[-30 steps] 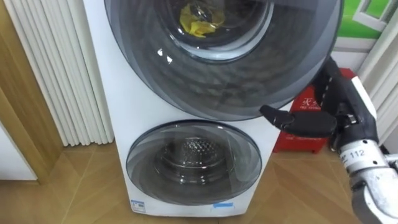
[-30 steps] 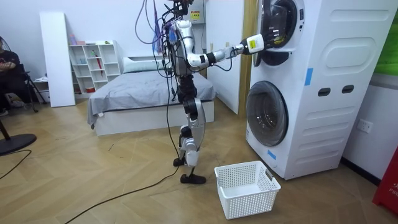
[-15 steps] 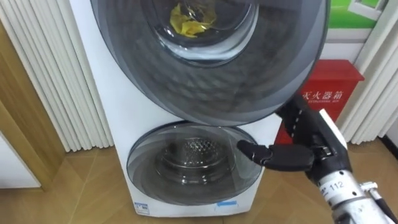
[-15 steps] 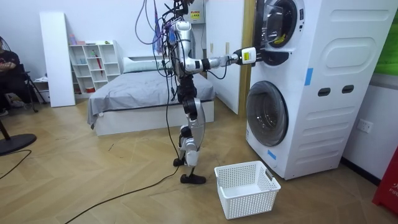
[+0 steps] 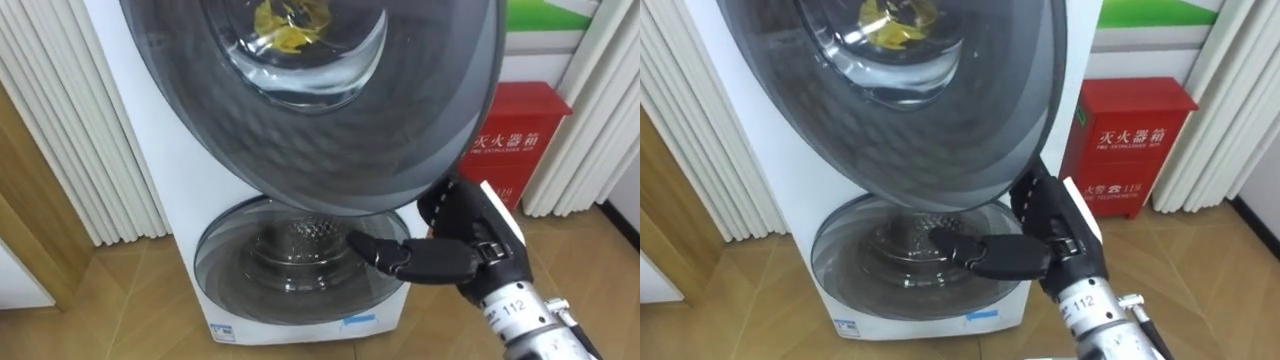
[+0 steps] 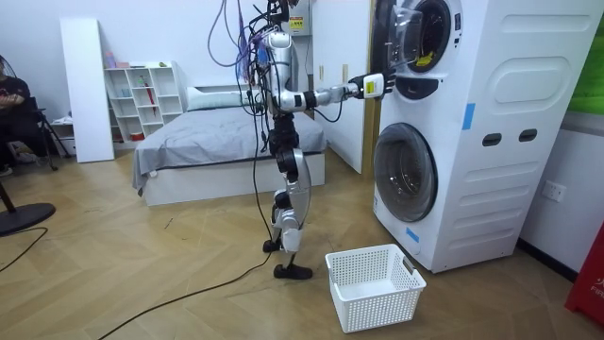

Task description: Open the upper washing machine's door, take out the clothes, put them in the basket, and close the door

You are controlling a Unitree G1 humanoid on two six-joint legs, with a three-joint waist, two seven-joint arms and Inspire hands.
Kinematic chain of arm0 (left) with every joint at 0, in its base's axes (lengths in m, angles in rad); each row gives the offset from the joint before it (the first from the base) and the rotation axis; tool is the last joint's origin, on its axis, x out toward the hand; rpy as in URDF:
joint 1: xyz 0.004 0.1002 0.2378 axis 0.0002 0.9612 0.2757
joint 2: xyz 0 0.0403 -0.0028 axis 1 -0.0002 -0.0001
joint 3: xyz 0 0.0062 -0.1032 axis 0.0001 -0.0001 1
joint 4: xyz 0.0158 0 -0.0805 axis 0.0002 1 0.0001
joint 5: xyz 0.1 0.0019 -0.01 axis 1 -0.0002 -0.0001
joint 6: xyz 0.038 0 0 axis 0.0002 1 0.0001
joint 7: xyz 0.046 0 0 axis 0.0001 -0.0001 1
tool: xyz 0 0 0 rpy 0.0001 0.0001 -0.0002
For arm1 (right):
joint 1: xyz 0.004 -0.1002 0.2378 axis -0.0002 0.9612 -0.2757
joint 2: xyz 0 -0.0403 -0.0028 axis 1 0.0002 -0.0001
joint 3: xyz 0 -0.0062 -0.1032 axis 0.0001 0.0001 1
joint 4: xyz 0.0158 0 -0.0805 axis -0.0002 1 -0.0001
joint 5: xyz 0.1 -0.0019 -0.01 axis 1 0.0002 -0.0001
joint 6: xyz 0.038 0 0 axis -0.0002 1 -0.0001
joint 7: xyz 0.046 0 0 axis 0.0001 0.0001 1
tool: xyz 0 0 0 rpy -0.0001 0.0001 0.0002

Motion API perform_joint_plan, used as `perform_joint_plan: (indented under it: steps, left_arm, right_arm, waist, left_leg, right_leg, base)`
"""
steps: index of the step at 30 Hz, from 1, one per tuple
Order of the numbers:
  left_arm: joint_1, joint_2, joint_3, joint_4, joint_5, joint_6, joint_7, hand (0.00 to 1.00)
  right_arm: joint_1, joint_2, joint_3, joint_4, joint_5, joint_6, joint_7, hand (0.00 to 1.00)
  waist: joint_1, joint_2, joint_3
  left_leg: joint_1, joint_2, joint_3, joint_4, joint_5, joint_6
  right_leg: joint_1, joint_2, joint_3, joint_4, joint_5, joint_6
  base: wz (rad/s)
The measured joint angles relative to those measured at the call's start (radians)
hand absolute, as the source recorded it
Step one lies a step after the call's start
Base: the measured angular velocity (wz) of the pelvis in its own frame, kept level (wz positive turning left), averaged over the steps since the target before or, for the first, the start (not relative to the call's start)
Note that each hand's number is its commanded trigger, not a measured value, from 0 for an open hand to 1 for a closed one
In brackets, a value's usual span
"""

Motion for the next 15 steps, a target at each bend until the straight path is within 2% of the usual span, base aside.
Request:
perform_joint_plan:
  steps: [5, 8, 12, 15]
  left_arm:
    - [-0.008, -0.003, -0.008, -0.001, -0.002, 0.0, 0.0, 0.0]
    - [-0.018, -0.003, -0.02, 0.006, -0.004, 0.0, 0.0, 0.0]
    - [-0.035, -0.003, -0.027, 0.006, 0.006, 0.0, -0.001, 0.0]
    - [-0.039, -0.001, -0.027, 0.006, 0.006, 0.0, -0.001, 0.0]
  right_arm:
    - [0.0, 0.002, 0.007, -0.008, -0.036, 0.001, 0.019, 0.0]
    - [-0.004, 0.005, 0.034, -0.013, -0.036, 0.001, 0.023, 0.0]
    - [-0.046, 0.004, 0.118, -0.023, -0.032, 0.004, 0.077, 0.0]
    - [-0.045, -0.017, 0.188, -0.055, -0.041, 0.005, 0.139, 0.0]
  waist:
    - [0.006, 0.004, 0.0012]
    - [0.024, 0.003, 0.0011]
    - [0.043, 0.001, 0.0013]
    - [0.055, -0.001, 0.0028]
  left_leg:
    - [0.0, 0.002, 0.002, 0.001, 0.0, 0.0]
    - [0.0, 0.003, 0.002, 0.001, 0.0, 0.0]
    - [-0.005, 0.003, -0.001, 0.001, 0.0, 0.0]
    - [-0.007, 0.004, -0.006, 0.002, 0.0, 0.0]
  right_leg:
    - [0.0, 0.001, -0.002, 0.0, 0.0, -0.001]
    - [0.0, 0.002, -0.005, 0.001, 0.001, -0.002]
    - [-0.001, 0.003, -0.005, -0.001, 0.001, -0.003]
    - [-0.001, 0.003, -0.007, -0.001, 0.001, -0.003]
  base:
    - [0.0]
    - [0.02]
    - [0.07]
    - [0.03]
